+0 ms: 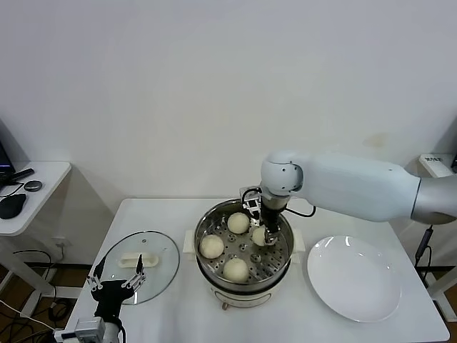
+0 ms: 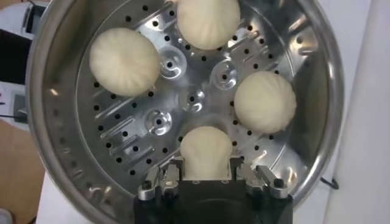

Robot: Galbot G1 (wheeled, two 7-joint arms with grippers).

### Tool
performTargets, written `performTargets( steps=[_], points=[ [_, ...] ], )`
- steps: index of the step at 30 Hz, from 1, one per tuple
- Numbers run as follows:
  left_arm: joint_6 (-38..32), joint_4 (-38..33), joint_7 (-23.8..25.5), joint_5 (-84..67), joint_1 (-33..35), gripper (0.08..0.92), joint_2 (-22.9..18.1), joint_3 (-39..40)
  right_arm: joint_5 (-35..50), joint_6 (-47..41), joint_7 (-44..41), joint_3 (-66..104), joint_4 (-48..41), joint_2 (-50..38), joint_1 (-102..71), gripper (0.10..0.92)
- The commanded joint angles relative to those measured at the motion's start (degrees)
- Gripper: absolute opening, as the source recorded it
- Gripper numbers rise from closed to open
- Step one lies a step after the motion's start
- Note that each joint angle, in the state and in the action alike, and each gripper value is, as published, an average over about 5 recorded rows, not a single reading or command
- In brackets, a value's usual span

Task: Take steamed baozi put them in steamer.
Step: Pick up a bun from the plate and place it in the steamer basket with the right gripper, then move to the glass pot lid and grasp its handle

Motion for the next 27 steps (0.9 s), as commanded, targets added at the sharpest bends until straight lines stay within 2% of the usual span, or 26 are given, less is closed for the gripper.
performTargets(
  steps=[1, 4, 8, 13, 16, 18, 23, 27],
  points=[
    [0.14, 0.21, 0.14, -0.10, -0.24, 0.823, 0.05, -0.18, -0.39, -0.49, 0.79, -1.31, 0.52, 0.33, -0.02, 0.469],
    [0.19, 0.18, 0.21, -0.13, -0.32, 0.823, -0.02, -0.20, 0.42, -0.72, 1.33, -0.84, 1.56, -0.90, 0.44, 0.515],
    [0.21, -0.11, 0.41, -0.01, -0.36, 0.823, -0.18, -0.14, 1.95, -0.85, 1.78, 1.02, 3.00, -3.73, 1.24, 0.627],
    [0.40, -0.27, 0.61, 0.01, -0.20, 0.823, -0.48, -0.36, 4.22, -0.21, 1.47, 6.46, 5.28, -9.87, 1.81, 0.769],
    [0.42, -0.41, 0.67, -0.31, 0.13, 0.823, -0.64, -0.48, 5.25, 1.93, 3.42, 14.41, 5.83, -14.88, -1.15, 0.813],
    [0.28, -0.66, 1.02, -0.62, 0.46, 0.823, -0.79, -0.64, 8.00, 4.14, 7.82, 23.08, 5.27, -18.45, -5.61, 0.820],
    [-1.51, -0.79, 1.22, -2.73, 0.94, 0.823, -1.33, -0.61, 16.32, 10.60, 26.81, 45.59, 4.80, -25.62, -20.35, 0.822],
    [-2.24, -2.01, 2.68, -3.73, 1.76, 0.823, -1.92, -0.32, 17.58, 14.06, 33.45, 70.52, 7.08, -28.73, -41.27, 0.823]
  ],
)
